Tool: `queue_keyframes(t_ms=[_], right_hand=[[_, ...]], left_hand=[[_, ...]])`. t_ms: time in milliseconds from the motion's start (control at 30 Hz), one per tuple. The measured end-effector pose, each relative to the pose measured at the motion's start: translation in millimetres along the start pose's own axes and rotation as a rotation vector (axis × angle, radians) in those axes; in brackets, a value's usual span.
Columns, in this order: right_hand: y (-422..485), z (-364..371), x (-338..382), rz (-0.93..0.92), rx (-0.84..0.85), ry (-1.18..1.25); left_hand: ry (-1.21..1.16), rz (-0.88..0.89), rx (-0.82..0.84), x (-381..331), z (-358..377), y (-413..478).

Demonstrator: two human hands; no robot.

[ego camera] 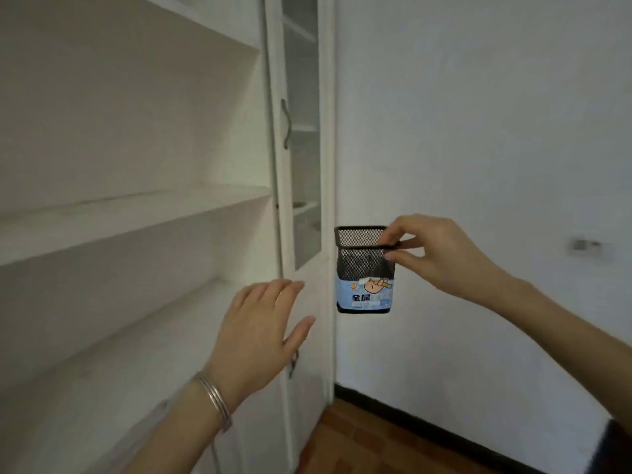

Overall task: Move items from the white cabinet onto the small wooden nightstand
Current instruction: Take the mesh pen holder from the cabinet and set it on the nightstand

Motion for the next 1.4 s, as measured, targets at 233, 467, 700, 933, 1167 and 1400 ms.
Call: queue_keyframes(t_ms=[233, 467, 700, 933, 1167, 1400], right_hand=[[-210.6, -108.9, -97.2, 0.367, 0.146, -0.337], [-382.5, -218.5, -92.1, 0.740, 0.084, -0.514], [-500.6, -275.3, -60.9, 1.109, 0.045, -0.670], [-547.5, -307.8, -68.5, 1.289, -0.065, -0.725], [-571.6, -329.9, -110.8, 1.340, -0.253, -0.840], [-623.6, -342.4, -143.4, 1.415, -0.274, -0.853]], left_hand=[[-0.243, 0.293, 0.169, -210.0, 103.8, -24.3], [-0.401, 0.591, 0.278, -378.1, 145.9, -39.2], [-0.596, 0.922, 0.343, -525.6, 176.1, -74.5], [-0.708, 1.063, 0.404, -623.4, 214.9, -69.9], [-0.783, 1.158, 0.371, -709.2, 241.7, -36.2], [-0.771, 1.235, 0.451, -786.9, 276.6, -45.8]])
Point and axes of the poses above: each hand's wrist, its own y-axis towards the middle knuckle, its own z-axis out of the palm, x = y × z, the point moved 4 cm from there along y, towards the middle knuckle, and after that the axes turned 11 degrees about -z, right-handed, at the moved point
